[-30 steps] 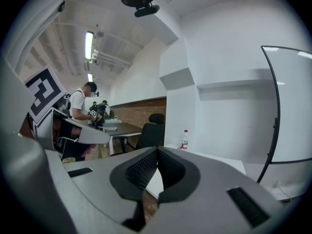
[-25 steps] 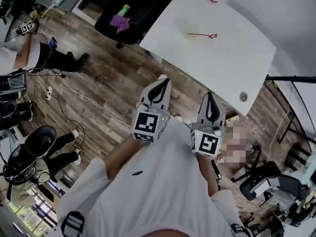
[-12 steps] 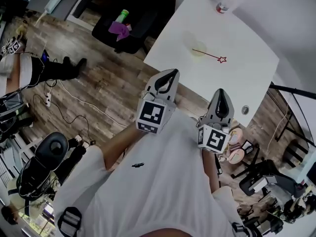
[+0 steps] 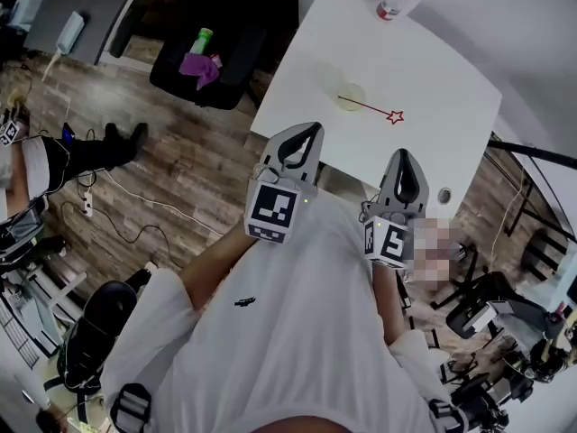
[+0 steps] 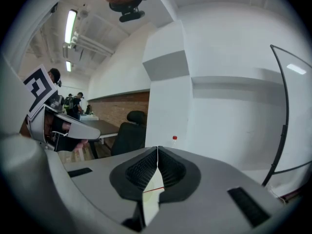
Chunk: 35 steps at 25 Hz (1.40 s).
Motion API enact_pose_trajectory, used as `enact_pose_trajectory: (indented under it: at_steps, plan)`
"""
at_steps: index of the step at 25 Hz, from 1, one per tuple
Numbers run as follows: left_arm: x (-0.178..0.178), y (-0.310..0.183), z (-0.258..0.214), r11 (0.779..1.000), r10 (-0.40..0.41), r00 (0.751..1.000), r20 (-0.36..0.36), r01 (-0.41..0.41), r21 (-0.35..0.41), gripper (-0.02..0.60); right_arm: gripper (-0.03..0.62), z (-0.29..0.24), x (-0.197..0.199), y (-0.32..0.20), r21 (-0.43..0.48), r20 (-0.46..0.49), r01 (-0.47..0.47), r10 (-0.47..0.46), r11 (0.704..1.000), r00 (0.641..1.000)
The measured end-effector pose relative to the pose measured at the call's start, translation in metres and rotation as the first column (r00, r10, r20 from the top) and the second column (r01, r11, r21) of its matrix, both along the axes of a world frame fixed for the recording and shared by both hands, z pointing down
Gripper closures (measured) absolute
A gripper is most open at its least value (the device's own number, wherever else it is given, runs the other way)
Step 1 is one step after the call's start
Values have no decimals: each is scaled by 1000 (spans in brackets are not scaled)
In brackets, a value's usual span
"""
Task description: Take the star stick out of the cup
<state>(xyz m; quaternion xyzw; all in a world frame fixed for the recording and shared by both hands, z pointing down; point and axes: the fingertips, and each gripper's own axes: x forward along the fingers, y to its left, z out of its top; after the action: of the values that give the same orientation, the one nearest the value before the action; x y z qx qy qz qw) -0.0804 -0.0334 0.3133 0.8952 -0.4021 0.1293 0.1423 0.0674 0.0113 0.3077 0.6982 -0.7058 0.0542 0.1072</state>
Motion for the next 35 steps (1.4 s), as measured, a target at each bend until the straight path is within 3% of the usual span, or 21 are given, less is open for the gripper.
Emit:
enact_pose_trajectory:
  at_steps: [10, 14, 19, 23, 27, 30, 35]
  plan:
    - [21, -10, 12, 1000, -10, 1000, 20, 10, -29, 588, 588, 15, 8, -22, -97, -32, 102, -106, 990, 994]
    - [31, -13, 21, 999, -7, 1000, 29, 8, -35, 588, 525, 29, 14, -28, -116, -10, 126, -128, 985, 992]
    - [41, -15, 27, 999, -9, 998, 55, 12, -42, 588, 516, 46, 25, -35, -138, 21, 121, -119, 983, 993]
    - [46, -13, 31, 999, -11, 997, 81, 15, -48, 588, 503, 55, 28, -41, -150, 106, 123, -108, 981, 988]
    - [47, -11, 44, 997, -11, 994, 106, 19, -80, 588, 456, 67, 29, -47, -178, 149, 114, -88, 977, 985]
    - [47, -8, 54, 991, -16, 993, 118, 31, -131, 588, 453, 73, 32, -48, -191, 182, 86, -50, 978, 982]
    - [50, -13, 63, 991, -12, 992, 126, 29, -133, 588, 454, 84, 37, -52, -210, 265, 25, 32, 977, 964]
